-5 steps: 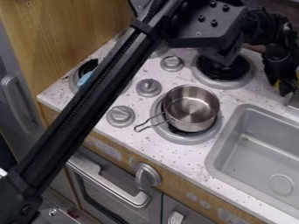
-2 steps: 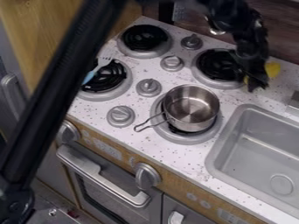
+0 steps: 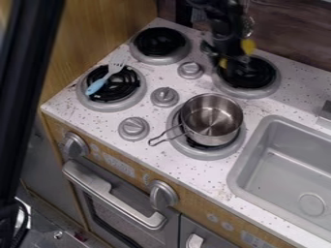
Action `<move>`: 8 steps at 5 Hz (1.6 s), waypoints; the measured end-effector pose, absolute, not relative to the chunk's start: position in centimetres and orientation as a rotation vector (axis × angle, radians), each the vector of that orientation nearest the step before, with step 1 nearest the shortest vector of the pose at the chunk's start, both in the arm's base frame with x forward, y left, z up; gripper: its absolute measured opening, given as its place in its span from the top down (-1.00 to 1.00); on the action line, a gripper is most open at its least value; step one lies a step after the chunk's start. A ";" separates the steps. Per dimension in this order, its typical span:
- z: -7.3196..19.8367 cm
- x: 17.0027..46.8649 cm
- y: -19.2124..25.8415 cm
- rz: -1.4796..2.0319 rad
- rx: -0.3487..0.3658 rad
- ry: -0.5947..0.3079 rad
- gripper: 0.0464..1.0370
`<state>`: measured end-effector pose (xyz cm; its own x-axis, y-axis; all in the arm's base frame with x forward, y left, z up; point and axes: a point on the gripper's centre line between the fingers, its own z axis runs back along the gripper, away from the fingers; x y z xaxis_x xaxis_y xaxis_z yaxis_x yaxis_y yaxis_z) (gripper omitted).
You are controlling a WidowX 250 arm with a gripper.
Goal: Move the yellow object in between the two burners to the left.
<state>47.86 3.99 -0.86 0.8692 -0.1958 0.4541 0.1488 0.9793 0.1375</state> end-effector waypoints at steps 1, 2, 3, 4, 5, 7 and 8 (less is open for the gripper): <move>-1.6 46.8 7.3 -0.098 0.110 -0.463 0.09; -2.1 45.4 10.4 -0.060 0.147 -0.411 0.09; -2.9 43.9 11.5 -0.058 0.159 -0.344 0.09; -3.5 42.7 12.7 -0.042 0.150 -0.316 -0.06; -3.2 42.1 13.3 -0.041 0.150 -0.299 -0.66; -0.1 42.5 12.7 -0.125 0.147 -0.323 -0.93; 1.7 42.2 12.3 -0.156 0.140 -0.256 -0.93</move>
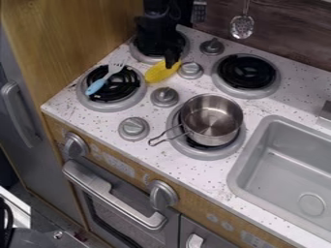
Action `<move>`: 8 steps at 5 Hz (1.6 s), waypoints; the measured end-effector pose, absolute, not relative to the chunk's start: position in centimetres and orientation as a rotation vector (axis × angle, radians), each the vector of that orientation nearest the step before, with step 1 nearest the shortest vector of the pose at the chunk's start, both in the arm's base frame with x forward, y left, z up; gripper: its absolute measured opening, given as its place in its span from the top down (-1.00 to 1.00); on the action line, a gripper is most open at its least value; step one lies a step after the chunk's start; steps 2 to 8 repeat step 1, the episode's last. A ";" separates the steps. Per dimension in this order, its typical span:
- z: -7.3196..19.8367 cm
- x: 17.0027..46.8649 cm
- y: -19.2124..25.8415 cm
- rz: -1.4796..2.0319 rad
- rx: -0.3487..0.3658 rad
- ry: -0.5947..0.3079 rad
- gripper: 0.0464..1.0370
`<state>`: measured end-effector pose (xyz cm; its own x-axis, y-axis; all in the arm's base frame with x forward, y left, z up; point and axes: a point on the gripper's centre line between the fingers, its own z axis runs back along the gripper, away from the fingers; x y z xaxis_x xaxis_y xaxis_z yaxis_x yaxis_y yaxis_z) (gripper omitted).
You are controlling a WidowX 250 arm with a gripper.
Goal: Move the yellow object in between the two burners to the left.
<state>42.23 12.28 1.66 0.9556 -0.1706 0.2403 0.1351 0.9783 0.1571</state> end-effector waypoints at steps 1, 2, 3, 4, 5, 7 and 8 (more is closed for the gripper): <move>2.6 41.4 11.8 -0.147 0.104 -0.158 -0.93; 2.6 41.4 11.8 -0.147 0.104 -0.158 -0.93; 2.6 41.4 11.8 -0.147 0.104 -0.158 -0.93; 2.6 41.4 11.8 -0.147 0.104 -0.158 -0.93; 2.6 41.4 11.8 -0.147 0.104 -0.158 -0.93; 2.6 41.4 11.8 -0.147 0.104 -0.158 -0.93; 2.6 41.4 11.8 -0.147 0.104 -0.158 -0.93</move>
